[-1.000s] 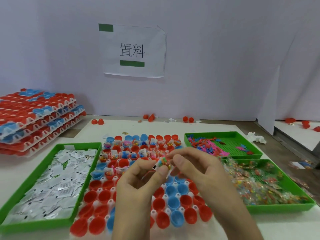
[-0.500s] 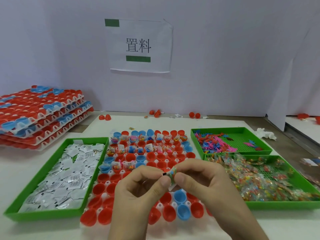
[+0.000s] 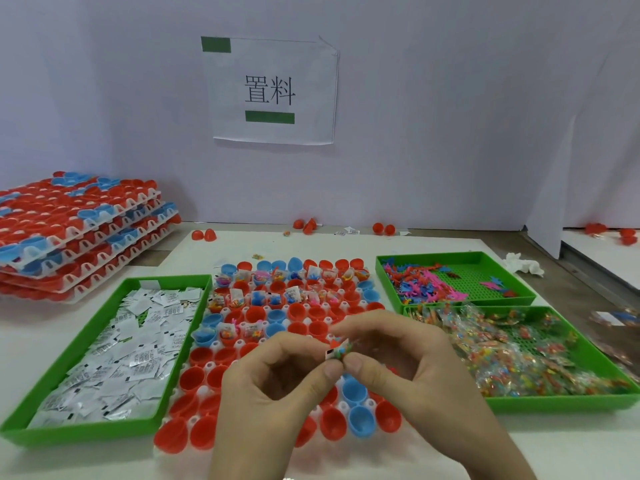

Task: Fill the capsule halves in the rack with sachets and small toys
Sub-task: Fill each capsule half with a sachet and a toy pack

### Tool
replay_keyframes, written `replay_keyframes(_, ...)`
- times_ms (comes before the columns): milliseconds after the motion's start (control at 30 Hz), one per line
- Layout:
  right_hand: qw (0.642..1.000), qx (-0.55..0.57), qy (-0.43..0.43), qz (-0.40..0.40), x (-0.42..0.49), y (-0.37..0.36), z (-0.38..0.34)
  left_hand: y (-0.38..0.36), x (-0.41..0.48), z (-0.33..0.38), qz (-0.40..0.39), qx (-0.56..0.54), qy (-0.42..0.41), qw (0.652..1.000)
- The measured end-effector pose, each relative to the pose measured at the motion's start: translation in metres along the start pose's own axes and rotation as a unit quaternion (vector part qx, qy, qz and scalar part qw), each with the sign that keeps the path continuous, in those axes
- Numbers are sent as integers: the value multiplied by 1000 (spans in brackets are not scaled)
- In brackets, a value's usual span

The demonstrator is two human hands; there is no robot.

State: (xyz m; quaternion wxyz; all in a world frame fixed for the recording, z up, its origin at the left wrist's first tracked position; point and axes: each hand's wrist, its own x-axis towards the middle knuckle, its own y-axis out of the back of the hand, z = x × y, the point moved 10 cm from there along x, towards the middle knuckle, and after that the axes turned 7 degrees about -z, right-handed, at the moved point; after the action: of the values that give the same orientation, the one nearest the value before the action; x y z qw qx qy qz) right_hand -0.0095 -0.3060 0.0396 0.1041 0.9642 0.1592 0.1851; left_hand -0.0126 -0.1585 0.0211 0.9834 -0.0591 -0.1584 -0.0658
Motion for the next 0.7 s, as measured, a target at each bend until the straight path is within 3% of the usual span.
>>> replay_keyframes(233, 998, -36, 28, 50, 0, 9, -8, 9, -3, 5, 46, 27, -9, 999)
replay_keyframes(333, 998, -44, 19, 49, 1, 7, -7, 6, -4, 13, 40, 102, -62, 992)
replay_keyframes(433, 997, -23, -21, 70, 3, 8, -1, 1, -9, 32, 60, 256, -167, 950)
replay_keyframes(533, 992, 64, -79, 73, 4, 5, 13, -9, -11, 43, 62, 341, -226, 910)
replay_keyframes(700, 990, 85, -101, 48, 5, -6, 16, -11, -13, 42, 82, 334, -238, 908)
